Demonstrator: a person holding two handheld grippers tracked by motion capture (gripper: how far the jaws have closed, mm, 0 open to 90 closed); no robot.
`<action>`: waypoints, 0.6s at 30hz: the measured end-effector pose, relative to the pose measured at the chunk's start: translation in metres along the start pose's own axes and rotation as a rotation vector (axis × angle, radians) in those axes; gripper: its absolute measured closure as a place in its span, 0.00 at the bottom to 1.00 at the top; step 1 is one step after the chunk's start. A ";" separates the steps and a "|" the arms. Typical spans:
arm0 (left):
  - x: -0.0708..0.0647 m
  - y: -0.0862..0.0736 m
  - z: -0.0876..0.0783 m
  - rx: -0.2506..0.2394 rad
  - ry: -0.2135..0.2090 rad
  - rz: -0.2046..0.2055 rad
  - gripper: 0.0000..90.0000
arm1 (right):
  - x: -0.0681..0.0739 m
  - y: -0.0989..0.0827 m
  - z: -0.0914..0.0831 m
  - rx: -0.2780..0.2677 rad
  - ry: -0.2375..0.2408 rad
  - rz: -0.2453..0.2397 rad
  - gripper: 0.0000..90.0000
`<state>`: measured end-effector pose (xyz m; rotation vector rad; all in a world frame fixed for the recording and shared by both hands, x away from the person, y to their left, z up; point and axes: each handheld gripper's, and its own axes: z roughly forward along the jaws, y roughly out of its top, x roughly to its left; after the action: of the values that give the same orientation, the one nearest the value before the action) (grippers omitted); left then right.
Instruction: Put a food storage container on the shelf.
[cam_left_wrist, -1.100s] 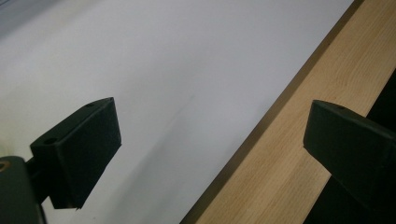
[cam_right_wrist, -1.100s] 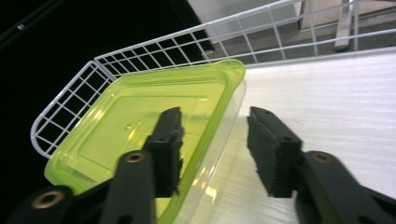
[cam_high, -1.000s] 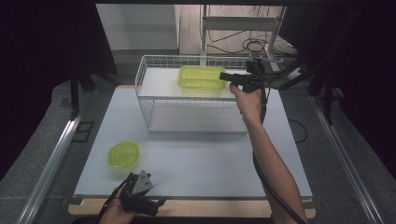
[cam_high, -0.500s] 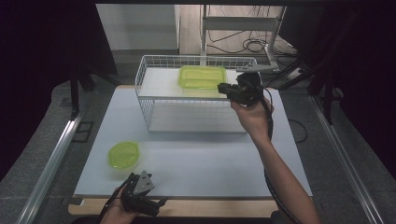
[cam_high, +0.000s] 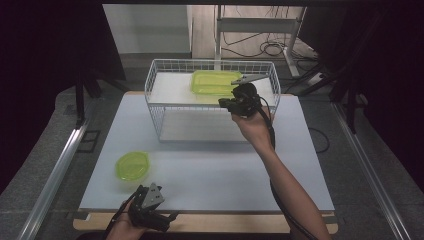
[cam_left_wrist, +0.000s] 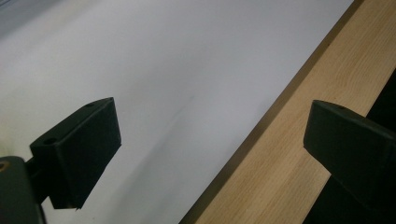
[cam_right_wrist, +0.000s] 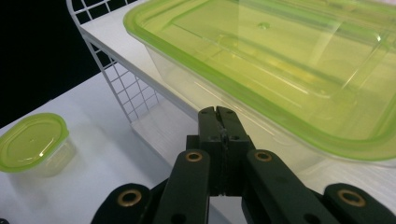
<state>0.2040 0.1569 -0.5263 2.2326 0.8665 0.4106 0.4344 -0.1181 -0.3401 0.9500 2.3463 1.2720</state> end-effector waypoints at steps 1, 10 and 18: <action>-0.001 0.000 0.000 0.001 0.001 0.002 0.04 | -0.002 0.000 0.002 0.004 -0.007 0.011 1.00; 0.000 0.000 0.001 0.001 0.000 0.001 0.04 | 0.002 -0.001 0.000 -0.007 0.016 0.009 0.99; -0.001 0.001 0.000 0.000 -0.002 -0.002 0.04 | 0.019 -0.016 -0.016 -0.023 0.074 -0.037 0.93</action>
<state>0.2040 0.1560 -0.5263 2.2319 0.8670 0.4069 0.4056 -0.1213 -0.3434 0.8629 2.3881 1.3387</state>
